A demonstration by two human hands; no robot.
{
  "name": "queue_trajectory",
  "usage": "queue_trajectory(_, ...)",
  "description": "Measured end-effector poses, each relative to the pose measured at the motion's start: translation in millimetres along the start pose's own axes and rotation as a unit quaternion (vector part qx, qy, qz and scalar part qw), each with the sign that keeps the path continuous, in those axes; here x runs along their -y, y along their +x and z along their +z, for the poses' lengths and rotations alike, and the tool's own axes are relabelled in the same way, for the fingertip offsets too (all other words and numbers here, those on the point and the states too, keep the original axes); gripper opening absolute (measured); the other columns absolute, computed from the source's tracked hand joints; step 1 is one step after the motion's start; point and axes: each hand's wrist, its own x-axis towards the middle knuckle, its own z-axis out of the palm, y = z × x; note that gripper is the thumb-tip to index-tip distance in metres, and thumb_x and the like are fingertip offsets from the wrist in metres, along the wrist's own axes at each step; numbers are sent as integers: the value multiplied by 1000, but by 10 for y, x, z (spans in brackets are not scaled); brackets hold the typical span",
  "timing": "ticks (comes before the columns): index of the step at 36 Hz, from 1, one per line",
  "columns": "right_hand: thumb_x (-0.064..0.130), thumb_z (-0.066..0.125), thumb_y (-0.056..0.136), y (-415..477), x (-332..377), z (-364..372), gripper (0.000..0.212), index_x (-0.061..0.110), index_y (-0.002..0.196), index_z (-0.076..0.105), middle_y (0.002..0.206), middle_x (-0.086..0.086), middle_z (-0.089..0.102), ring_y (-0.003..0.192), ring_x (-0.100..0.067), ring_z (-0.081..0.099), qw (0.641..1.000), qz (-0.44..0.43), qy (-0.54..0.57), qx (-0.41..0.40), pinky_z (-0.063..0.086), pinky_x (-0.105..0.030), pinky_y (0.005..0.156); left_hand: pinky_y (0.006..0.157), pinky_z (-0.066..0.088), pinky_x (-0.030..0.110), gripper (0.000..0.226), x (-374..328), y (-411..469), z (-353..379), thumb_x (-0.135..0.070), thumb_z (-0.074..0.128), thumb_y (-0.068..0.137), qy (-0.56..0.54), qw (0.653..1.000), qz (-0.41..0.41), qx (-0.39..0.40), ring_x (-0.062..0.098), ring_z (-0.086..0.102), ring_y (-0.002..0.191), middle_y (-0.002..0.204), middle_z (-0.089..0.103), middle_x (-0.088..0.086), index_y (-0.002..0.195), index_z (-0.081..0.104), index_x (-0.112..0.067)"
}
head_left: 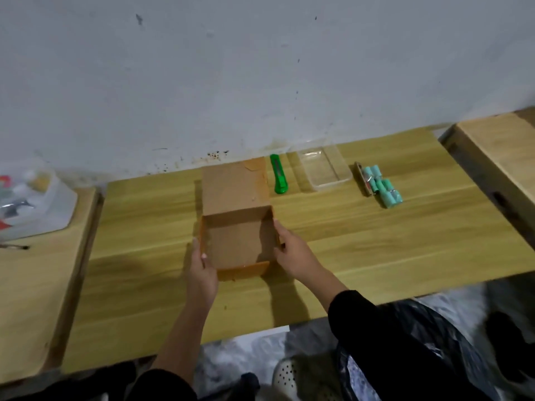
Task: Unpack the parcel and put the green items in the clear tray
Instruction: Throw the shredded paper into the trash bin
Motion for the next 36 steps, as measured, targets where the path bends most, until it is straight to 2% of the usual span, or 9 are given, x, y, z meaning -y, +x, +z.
queue_trajectory(6, 11, 49, 90, -296, -195, -610, 60, 25, 145, 29, 137, -2, 50, 107, -22, 58, 991, 22, 67, -109, 52, -37, 92, 96, 30, 19, 47, -582, -225, 324, -19, 26, 102, -18, 996, 47, 72, 18, 25, 142, 156, 22, -2, 149, 18, -23)
queue_trajectory(10, 13, 50, 89, -663, -513, -1148, 57, 27, 142, 36, 137, 0, 52, 107, -17, 58, 972, 70, 98, -201, 52, -37, 94, 73, 35, 15, 46, -1062, -516, 811, -22, 28, 102, 2, 988, 77, 132, 21, 35, 136, 153, 28, -2, 147, 24, -28)
queue_trajectory(14, 16, 49, 92, -1279, -909, -1633, 51, 26, 141, 38, 134, 1, 54, 95, -17, 61, 935, 131, 115, -307, 56, -40, 86, 103, 37, 38, 44, -1341, -885, 1432, -25, 28, 102, 11, 961, 153, 230, 26, 38, 135, 153, 31, -1, 146, 28, -28)
queue_trajectory(20, 17, 47, 91, -2278, -1494, -1986, 49, 32, 138, 43, 119, 0, 62, 92, -21, 62, 863, 235, 140, -425, 55, -40, 84, 101, 29, 19, 44, -1410, -1631, 2267, -22, 32, 101, 4, 900, 195, 391, 17, 30, 139, 151, 32, -2, 146, 29, -22)
queue_trajectory(23, 15, 46, 91, -2795, -1806, -1949, 47, 31, 136, 46, 119, 4, 62, 85, -9, 61, 827, 272, 165, -465, 56, -22, 71, 73, 36, 12, 45, -1272, -2043, 2567, -26, 33, 101, 53, 863, 213, 455, 6, 54, 108, 119, 57, -10, 145, 30, -24)
queue_trajectory(25, 13, 46, 90, -3078, -2004, -1850, 46, 28, 134, 49, 116, 5, 62, 81, -5, 60, 799, 301, 191, -484, 49, -11, 53, 61, 30, 12, 45, -1108, -2251, 2729, -31, 34, 100, 93, 835, 228, 491, -11, 41, 74, 83, 43, -24, 145, 29, -27)
queue_trajectory(30, 10, 47, 87, -3509, -2489, -1452, 45, 26, 129, 54, 113, -4, 68, 90, -20, 64, 772, 373, 211, -470, 56, -36, 75, 64, 36, 17, 47, -565, -2520, 3067, -33, 36, 100, 164, 782, 194, 570, -7, 39, 68, 87, 49, -26, 145, 28, -28)
queue_trajectory(32, 10, 48, 88, -3546, -2635, -1246, 40, 25, 125, 57, 111, -6, 68, 94, -22, 63, 768, 395, 224, -452, 55, -42, 85, 75, 45, 24, 48, -325, -2537, 3156, -34, 36, 99, 196, 769, 165, 585, -2, 48, 78, 106, 59, -15, 146, 27, -26)
queue_trajectory(36, 8, 46, 90, -3439, -2948, -827, 46, 25, 132, 50, 116, -6, 66, 106, -27, 61, 797, 437, 216, -358, 50, -33, 86, 89, 47, 36, 48, 114, -2447, 3243, -32, 32, 101, 241, 768, 85, 587, 3, 53, 84, 139, 47, 1, 147, 21, -25)
